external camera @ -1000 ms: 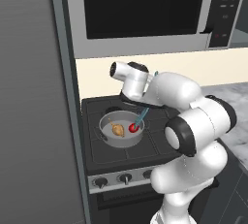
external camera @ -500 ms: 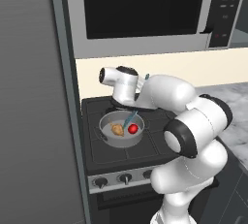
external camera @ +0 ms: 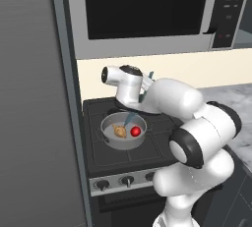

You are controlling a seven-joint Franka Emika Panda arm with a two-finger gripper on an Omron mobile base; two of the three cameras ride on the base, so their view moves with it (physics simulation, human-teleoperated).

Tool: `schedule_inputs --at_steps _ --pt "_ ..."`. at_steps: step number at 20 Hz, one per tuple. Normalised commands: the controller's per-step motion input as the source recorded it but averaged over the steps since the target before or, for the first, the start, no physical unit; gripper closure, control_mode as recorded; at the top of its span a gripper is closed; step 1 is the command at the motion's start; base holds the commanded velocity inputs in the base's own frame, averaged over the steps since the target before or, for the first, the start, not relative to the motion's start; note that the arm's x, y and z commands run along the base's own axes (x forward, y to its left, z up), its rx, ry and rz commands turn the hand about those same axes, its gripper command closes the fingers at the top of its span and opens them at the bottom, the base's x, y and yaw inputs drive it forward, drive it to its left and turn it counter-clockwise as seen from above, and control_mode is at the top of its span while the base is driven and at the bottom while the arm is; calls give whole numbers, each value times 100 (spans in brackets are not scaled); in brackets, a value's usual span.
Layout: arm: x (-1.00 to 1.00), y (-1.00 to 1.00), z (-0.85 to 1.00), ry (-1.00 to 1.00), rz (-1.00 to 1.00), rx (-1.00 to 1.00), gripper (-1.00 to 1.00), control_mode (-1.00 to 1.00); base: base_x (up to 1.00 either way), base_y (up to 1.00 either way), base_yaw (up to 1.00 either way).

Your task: Put the onion and tomato in the pot. Retrieve the spatula and lightly stir the vegetables in the pot.

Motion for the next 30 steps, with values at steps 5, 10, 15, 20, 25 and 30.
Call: schedule_inputs --at_steps 5,10,15,20,25,30 --pt "-15 -76 0 -1 1 0 100 -100 0 0 0" --pt "4 -22 -25 4 0 0 100 -100 0 0 0" --pt "26 0 -46 0 0 0 100 -100 0 0 0" --pt "11 7 -4 0 0 0 100 -100 0 0 0" --pt "0 30 -30 -1 0 0 100 -100 0 0 0" --pt "0 41 -20 -7 0 0 100 -100 0 0 0"
